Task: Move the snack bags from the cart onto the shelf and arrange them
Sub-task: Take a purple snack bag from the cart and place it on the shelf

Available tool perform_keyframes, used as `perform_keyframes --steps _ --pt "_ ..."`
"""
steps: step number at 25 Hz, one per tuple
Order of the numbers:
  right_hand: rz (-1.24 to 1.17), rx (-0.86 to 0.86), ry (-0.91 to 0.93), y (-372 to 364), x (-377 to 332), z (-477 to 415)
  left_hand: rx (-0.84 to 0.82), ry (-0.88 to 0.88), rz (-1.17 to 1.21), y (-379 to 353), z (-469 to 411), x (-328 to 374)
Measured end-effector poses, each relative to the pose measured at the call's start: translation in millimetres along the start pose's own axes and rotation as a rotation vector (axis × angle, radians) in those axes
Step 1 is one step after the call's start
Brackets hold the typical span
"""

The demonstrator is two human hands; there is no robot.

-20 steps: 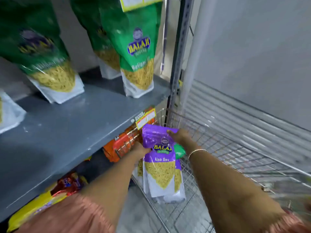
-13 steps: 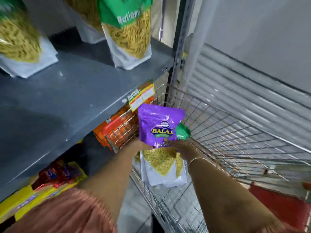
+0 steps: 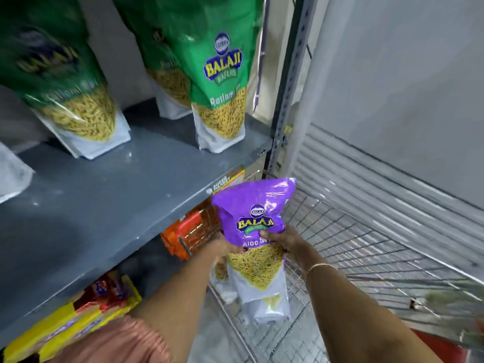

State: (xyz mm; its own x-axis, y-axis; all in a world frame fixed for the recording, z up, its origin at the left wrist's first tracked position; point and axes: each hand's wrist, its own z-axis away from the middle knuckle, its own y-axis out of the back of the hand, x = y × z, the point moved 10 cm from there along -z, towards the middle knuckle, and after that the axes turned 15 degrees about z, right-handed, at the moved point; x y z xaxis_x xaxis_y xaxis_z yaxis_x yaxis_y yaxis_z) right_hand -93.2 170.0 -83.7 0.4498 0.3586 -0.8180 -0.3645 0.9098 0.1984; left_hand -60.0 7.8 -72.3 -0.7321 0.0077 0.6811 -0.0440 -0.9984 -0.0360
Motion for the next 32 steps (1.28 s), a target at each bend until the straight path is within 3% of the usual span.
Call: perform_keyframes --steps 8,17,25,32 --pt "-0.022 0.045 0.327 8 -168 75 0.056 -0.26 0.038 27 121 122" --pt "0.101 0.0 0.611 -79 -342 82 0.303 -0.576 0.242 164 211 193" --pt "0.091 -0.157 0.622 -155 -355 21 0.758 -0.706 0.139 243 221 182" --pt "0.085 -0.144 0.588 -155 -344 18 0.788 -0.65 0.21 243 210 165"
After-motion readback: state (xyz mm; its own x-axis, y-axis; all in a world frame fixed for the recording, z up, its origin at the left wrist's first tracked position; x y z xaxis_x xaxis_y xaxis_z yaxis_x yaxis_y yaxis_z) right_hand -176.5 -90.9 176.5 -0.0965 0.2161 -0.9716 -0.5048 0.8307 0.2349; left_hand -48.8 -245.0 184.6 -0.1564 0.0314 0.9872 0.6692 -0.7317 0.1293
